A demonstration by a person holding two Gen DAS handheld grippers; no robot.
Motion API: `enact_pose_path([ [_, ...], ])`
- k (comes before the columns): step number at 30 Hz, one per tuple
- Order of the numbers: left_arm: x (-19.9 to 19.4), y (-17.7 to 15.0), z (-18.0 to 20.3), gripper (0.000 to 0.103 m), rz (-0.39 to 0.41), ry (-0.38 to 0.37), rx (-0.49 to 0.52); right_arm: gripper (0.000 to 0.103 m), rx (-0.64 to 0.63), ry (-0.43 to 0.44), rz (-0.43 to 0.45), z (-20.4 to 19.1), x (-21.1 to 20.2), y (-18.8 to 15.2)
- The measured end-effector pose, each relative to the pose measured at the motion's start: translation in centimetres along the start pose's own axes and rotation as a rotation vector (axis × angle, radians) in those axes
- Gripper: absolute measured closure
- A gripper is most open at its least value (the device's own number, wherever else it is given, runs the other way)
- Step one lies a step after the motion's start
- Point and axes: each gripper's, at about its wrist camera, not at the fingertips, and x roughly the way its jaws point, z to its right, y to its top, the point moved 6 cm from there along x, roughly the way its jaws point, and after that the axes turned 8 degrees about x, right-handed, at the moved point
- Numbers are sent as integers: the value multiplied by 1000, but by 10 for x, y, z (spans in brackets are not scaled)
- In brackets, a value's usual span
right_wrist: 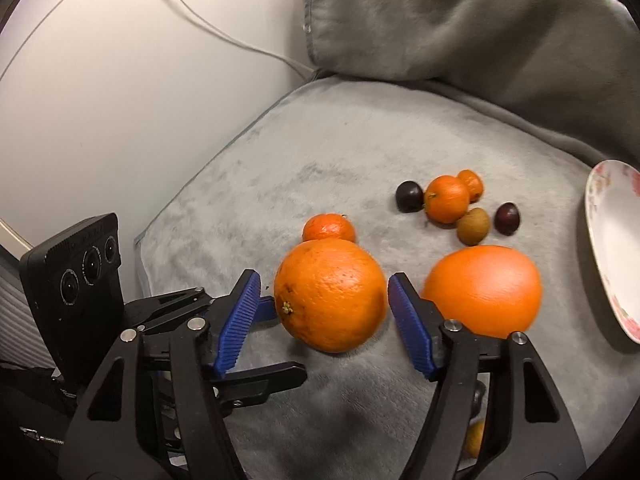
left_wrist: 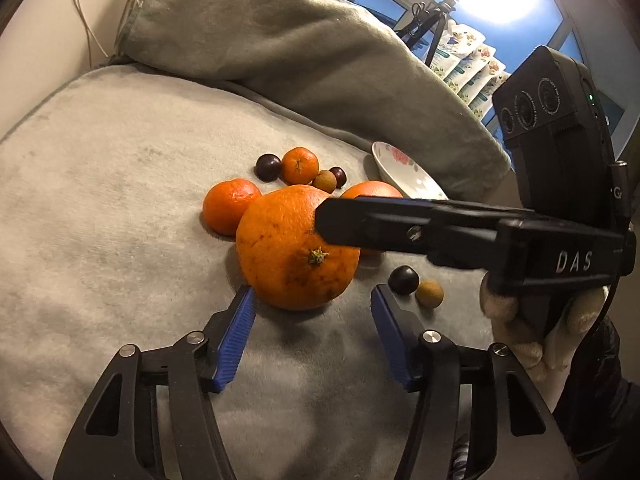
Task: Organize fruits
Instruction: 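Move the right gripper down to the navel orange, then close the right gripper on the navel orange and lift it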
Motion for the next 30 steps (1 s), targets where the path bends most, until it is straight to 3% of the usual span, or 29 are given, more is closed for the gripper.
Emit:
enact_pose_path([
  [11,9,1,-6,45,-11,8,-15,36,-35,-70,-31,1,14,1],
  [30,12,-1,-7,51,4,63,23,38,-32,-43,-34,5,17,-1],
])
